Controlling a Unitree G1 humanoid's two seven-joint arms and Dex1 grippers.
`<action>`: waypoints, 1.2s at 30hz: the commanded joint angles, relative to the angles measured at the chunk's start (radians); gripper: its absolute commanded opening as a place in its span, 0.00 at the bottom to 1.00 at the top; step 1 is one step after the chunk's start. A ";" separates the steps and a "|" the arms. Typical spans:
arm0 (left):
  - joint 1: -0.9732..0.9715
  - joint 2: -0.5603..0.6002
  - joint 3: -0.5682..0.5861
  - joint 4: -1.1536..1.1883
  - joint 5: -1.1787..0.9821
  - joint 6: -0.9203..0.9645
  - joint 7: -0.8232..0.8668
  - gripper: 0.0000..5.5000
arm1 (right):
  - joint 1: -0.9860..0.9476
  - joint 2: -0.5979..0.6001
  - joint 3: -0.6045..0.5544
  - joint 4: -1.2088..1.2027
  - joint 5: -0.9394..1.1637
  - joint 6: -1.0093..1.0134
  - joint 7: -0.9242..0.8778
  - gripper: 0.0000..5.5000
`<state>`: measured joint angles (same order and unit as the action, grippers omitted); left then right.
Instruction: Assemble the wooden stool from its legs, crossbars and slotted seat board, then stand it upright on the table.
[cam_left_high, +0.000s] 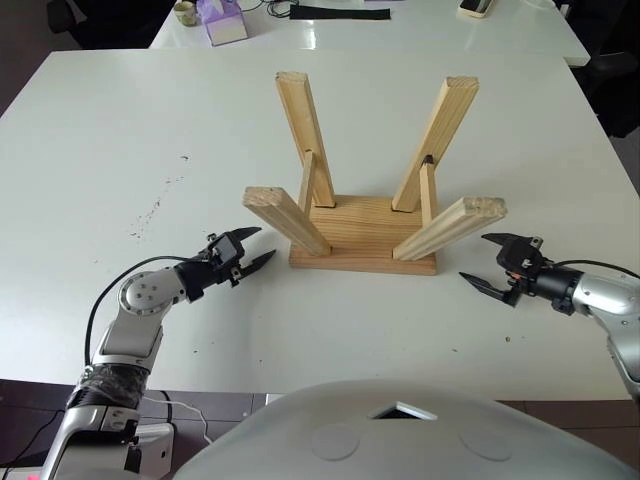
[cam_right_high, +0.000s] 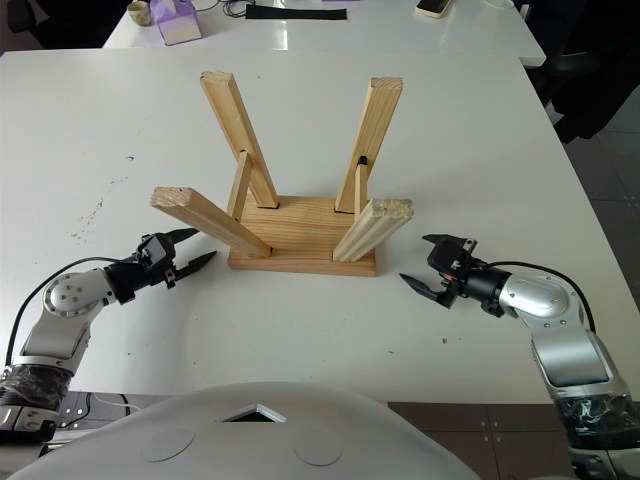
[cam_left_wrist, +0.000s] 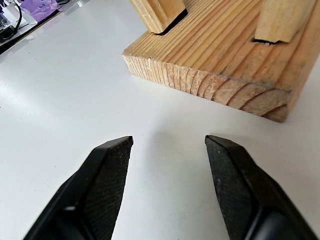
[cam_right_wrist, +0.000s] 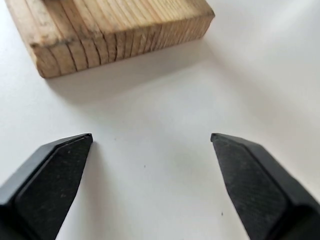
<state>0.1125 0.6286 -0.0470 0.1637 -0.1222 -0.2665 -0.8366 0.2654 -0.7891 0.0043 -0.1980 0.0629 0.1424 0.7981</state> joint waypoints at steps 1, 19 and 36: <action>-0.030 0.009 -0.047 -0.009 0.014 0.005 -0.059 0.49 | -0.016 0.035 0.077 0.014 -0.042 0.025 -0.009 0.80; 0.151 0.096 0.038 -0.514 -0.221 0.373 -0.142 0.49 | 0.109 0.016 -0.036 -0.436 0.154 0.263 0.033 0.80; 0.188 0.181 0.224 -0.792 -0.532 0.717 -0.150 0.49 | 0.103 -0.060 -0.180 -0.606 0.328 0.387 0.130 0.80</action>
<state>0.3228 0.8218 0.2104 -0.5394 -0.5612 0.4355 -0.9409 0.4124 -0.8670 -0.2077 -0.7347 0.2811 0.5457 0.8816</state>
